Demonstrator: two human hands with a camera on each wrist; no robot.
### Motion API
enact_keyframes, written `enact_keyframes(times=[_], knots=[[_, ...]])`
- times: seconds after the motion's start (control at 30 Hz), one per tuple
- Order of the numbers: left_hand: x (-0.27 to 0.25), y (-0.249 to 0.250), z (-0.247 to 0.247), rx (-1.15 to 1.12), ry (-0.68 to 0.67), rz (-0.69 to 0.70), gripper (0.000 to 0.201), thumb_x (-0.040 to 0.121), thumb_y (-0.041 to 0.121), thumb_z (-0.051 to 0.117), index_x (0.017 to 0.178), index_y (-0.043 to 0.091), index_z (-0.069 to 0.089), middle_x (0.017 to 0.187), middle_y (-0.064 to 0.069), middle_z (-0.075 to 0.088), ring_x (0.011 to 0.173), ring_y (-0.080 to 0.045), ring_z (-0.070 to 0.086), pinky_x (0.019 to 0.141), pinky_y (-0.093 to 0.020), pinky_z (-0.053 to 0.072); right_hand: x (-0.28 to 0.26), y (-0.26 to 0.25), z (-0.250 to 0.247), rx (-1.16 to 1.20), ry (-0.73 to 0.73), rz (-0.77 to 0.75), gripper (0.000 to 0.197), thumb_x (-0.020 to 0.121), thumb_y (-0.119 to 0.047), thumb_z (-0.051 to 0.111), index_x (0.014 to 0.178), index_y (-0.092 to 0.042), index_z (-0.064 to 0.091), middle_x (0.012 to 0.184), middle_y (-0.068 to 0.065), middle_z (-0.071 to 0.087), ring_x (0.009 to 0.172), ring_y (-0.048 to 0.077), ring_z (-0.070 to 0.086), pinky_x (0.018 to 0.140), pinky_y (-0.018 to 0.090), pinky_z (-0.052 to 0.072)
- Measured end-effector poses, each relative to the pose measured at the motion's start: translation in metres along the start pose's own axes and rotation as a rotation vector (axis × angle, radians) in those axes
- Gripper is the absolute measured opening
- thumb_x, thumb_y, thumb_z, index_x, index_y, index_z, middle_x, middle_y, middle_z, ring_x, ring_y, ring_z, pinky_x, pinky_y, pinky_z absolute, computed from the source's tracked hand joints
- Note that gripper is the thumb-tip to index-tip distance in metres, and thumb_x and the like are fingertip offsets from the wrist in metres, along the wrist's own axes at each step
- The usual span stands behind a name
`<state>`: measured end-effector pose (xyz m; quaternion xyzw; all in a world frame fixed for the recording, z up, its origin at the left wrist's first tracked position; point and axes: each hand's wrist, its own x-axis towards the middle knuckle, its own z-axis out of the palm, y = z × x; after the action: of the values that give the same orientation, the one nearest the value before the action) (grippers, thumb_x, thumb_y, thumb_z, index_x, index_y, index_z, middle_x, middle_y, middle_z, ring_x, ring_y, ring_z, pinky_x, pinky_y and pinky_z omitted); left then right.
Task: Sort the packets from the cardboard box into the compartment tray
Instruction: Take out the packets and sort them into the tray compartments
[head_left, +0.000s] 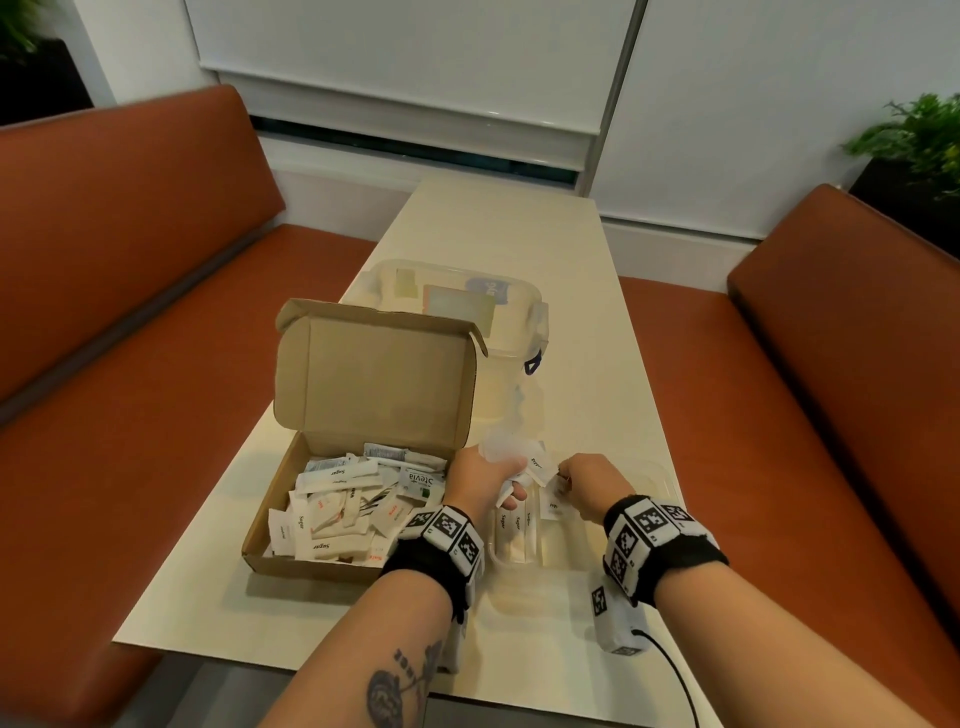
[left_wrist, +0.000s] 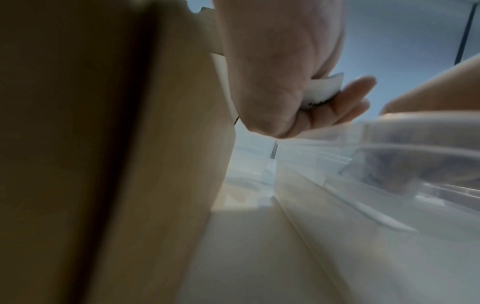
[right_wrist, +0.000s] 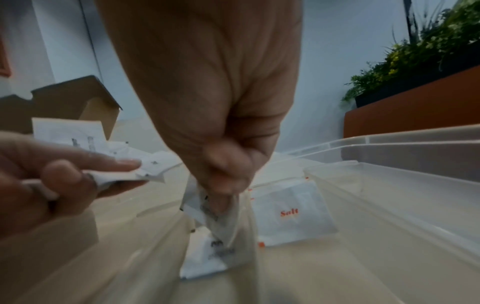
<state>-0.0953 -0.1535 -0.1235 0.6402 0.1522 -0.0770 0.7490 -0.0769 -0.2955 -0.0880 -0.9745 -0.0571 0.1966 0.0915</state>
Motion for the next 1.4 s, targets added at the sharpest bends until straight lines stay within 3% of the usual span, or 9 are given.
enact_keyframes(times=[0.1, 0.2, 0.3, 0.43, 0.53, 0.6, 0.73, 1.17, 1.4], knots=[[0.001, 0.000, -0.001, -0.006, -0.007, -0.006, 0.004, 0.086, 0.001, 0.064, 0.088, 0.003, 0.061, 0.064, -0.010, 0.060, 0.038, -0.012, 0.054, 0.035, -0.019, 0.039, 0.002, 0.003, 0.003, -0.075, 0.026, -0.047, 0.009, 0.091, -0.008, 0.050, 0.084, -0.009, 0.055, 0.095, 0.012, 0.063, 0.090, 0.026, 0.058, 0.068, 0.025, 0.037], [0.001, 0.000, -0.001, -0.009, -0.007, -0.007, 0.004, 0.086, 0.001, 0.064, 0.089, 0.002, 0.061, 0.065, -0.011, 0.060, 0.038, -0.012, 0.054, 0.035, -0.019, 0.039, 0.006, 0.005, 0.004, -0.054, -0.010, -0.032, 0.014, 0.088, -0.006, 0.055, 0.091, -0.001, 0.067, 0.095, 0.013, 0.067, 0.085, 0.025, 0.060, 0.070, 0.025, 0.043], [0.000, 0.000, -0.001, -0.025, -0.012, -0.005, 0.006, 0.087, 0.000, 0.062, 0.092, 0.000, 0.060, 0.067, -0.013, 0.058, 0.038, -0.012, 0.053, 0.035, -0.018, 0.038, 0.006, 0.003, 0.005, -0.122, -0.066, -0.047, 0.019, 0.086, -0.005, 0.053, 0.068, -0.004, 0.059, 0.071, 0.012, 0.057, 0.073, 0.022, 0.048, 0.065, 0.024, 0.037], [-0.001, 0.000, -0.001, -0.028, -0.017, -0.002, 0.006, 0.087, 0.000, 0.062, 0.093, 0.000, 0.061, 0.069, -0.015, 0.059, 0.040, -0.013, 0.054, 0.036, -0.019, 0.039, 0.005, -0.001, 0.010, -0.203, -0.130, -0.076, 0.024, 0.089, -0.002, 0.047, 0.066, -0.009, 0.047, 0.069, 0.006, 0.047, 0.075, 0.021, 0.047, 0.067, 0.024, 0.035], [0.000, 0.000, -0.001, -0.029, -0.011, -0.001, 0.007, 0.087, 0.001, 0.062, 0.093, 0.000, 0.062, 0.072, -0.017, 0.060, 0.040, -0.013, 0.054, 0.036, -0.019, 0.039, 0.005, -0.002, 0.006, -0.188, -0.081, -0.114, 0.013, 0.091, -0.005, 0.049, 0.093, -0.003, 0.062, 0.094, 0.012, 0.061, 0.087, 0.028, 0.060, 0.075, 0.030, 0.045], [0.000, -0.001, -0.001, -0.020, -0.013, -0.003, 0.007, 0.087, 0.002, 0.062, 0.093, 0.001, 0.063, 0.074, -0.019, 0.061, 0.041, -0.014, 0.054, 0.037, -0.019, 0.040, 0.007, 0.001, 0.004, -0.116, -0.009, -0.106, 0.021, 0.091, -0.006, 0.051, 0.110, -0.005, 0.061, 0.108, 0.011, 0.063, 0.094, 0.029, 0.064, 0.081, 0.031, 0.050], [0.001, -0.002, -0.002, -0.002, -0.011, -0.004, 0.009, 0.087, 0.003, 0.063, 0.095, 0.000, 0.063, 0.075, -0.019, 0.062, 0.044, -0.015, 0.055, 0.038, -0.019, 0.041, 0.013, 0.004, 0.005, -0.044, 0.054, -0.055, 0.020, 0.090, -0.007, 0.052, 0.105, -0.002, 0.064, 0.104, 0.013, 0.067, 0.093, 0.027, 0.064, 0.084, 0.033, 0.052], [-0.001, 0.000, -0.002, -0.005, -0.017, 0.011, 0.008, 0.087, 0.000, 0.062, 0.096, -0.001, 0.061, 0.073, -0.016, 0.060, 0.039, -0.010, 0.055, 0.036, -0.018, 0.040, 0.014, 0.002, 0.013, -0.025, 0.091, -0.087, 0.016, 0.088, -0.005, 0.051, 0.100, -0.003, 0.062, 0.093, 0.010, 0.061, 0.088, 0.024, 0.060, 0.073, 0.027, 0.043], [0.001, -0.001, -0.003, 0.007, -0.014, 0.006, 0.004, 0.087, 0.001, 0.063, 0.091, 0.001, 0.061, 0.068, -0.013, 0.059, 0.039, -0.013, 0.055, 0.037, -0.019, 0.041, 0.017, 0.001, 0.017, -0.069, 0.082, -0.068, 0.023, 0.087, -0.009, 0.053, 0.109, -0.006, 0.053, 0.103, 0.010, 0.058, 0.088, 0.024, 0.056, 0.070, 0.025, 0.038]])
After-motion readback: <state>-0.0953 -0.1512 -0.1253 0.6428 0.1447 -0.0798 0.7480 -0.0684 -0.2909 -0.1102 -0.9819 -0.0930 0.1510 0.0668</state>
